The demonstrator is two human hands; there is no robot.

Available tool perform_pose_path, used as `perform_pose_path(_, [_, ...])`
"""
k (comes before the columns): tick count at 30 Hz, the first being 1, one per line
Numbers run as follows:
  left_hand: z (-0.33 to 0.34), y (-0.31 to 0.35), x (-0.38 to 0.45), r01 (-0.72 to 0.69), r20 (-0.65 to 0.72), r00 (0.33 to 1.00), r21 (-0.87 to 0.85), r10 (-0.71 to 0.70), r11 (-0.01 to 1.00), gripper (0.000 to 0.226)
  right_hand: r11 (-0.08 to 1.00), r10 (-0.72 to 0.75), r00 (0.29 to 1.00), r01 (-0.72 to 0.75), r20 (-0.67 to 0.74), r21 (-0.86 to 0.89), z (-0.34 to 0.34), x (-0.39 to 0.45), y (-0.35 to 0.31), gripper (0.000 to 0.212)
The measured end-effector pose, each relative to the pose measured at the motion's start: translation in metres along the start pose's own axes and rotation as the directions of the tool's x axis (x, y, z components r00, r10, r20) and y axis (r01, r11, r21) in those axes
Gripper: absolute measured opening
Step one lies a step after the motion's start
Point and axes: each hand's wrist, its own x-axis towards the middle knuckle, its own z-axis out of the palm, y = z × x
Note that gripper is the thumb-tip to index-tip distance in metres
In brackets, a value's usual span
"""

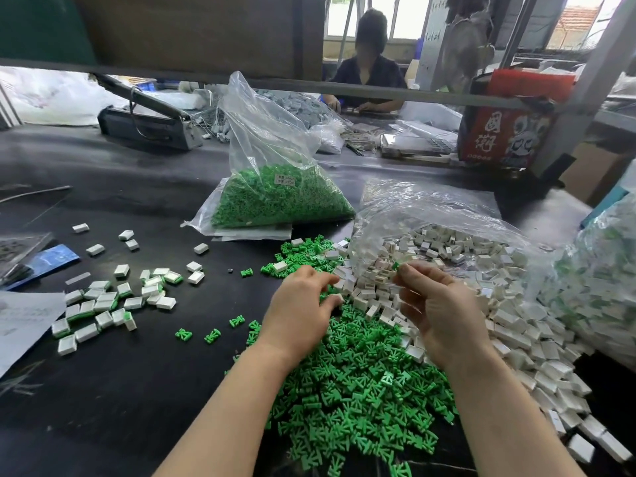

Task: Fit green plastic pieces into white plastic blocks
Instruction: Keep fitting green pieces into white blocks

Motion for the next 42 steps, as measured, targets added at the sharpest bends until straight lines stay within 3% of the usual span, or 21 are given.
perform_pose_path(4, [0.013, -0.004, 0.001, -0.054, 0.043, 0.998, 0.254, 0.044, 0.966, 0.038, 0.998, -0.004, 0.999, 0.006, 0.043, -0.061, 0.004, 0.000, 0.004, 0.003])
perform_pose_path(11, [0.014, -0.004, 0.001, -0.046, -0.039, 0.998, 0.228, 0.056, 0.972, 0.018, 0.994, -0.019, 0.999, 0.023, 0.038, -0.107, 0.009, 0.001, 0.010, 0.003])
perform_pose_path(14, [0.010, -0.001, -0.001, -0.032, -0.084, 0.996, 0.071, 0.038, 0.997, 0.008, 0.992, -0.050, 0.998, 0.055, 0.047, -0.110, 0.009, 0.001, 0.012, 0.003])
perform_pose_path(17, [0.005, 0.008, -0.001, 0.034, -0.149, 0.986, -0.283, -0.079, 0.959, 0.012, 0.980, -0.131, 0.989, 0.141, 0.072, -0.140, 0.010, 0.000, 0.011, 0.004])
perform_pose_path(20, [0.002, 0.016, -0.001, 0.061, -0.105, 0.981, -0.633, -0.164, 0.772, 0.018, 0.955, -0.231, 0.967, 0.247, 0.109, -0.164, 0.014, -0.004, 0.009, 0.006])
perform_pose_path(23, [0.000, 0.020, -0.002, 0.031, -0.074, 0.986, -0.796, -0.147, 0.604, 0.016, 0.936, -0.294, 0.945, 0.315, 0.144, -0.157, 0.016, -0.007, 0.007, 0.007])
perform_pose_path(26, [-0.003, 0.022, -0.003, 0.007, -0.071, 0.988, -0.865, -0.137, 0.502, 0.017, 0.935, -0.316, 0.934, 0.337, 0.168, -0.112, 0.018, -0.010, 0.005, 0.008])
perform_pose_path(29, [-0.005, 0.022, -0.004, 0.012, -0.059, 0.989, -0.886, -0.137, 0.464, 0.020, 0.932, -0.333, 0.926, 0.352, 0.180, -0.087, 0.018, -0.012, 0.003, 0.009])
perform_pose_path(36, [-0.004, 0.026, -0.006, -0.035, -0.087, 0.995, -0.779, -0.053, 0.626, 0.025, 0.919, -0.380, 0.907, 0.392, 0.180, -0.036, 0.021, -0.015, 0.003, 0.013])
perform_pose_path(39, [-0.005, 0.028, -0.007, -0.036, -0.041, 0.999, -0.805, 0.006, 0.592, 0.024, 0.913, -0.390, 0.900, 0.406, 0.196, -0.047, 0.022, -0.015, 0.004, 0.016])
perform_pose_path(42, [-0.004, 0.028, -0.006, -0.043, -0.067, 0.998, -0.815, -0.021, 0.578, 0.015, 0.925, -0.355, 0.913, 0.374, 0.199, -0.067, 0.022, -0.014, 0.006, 0.018])
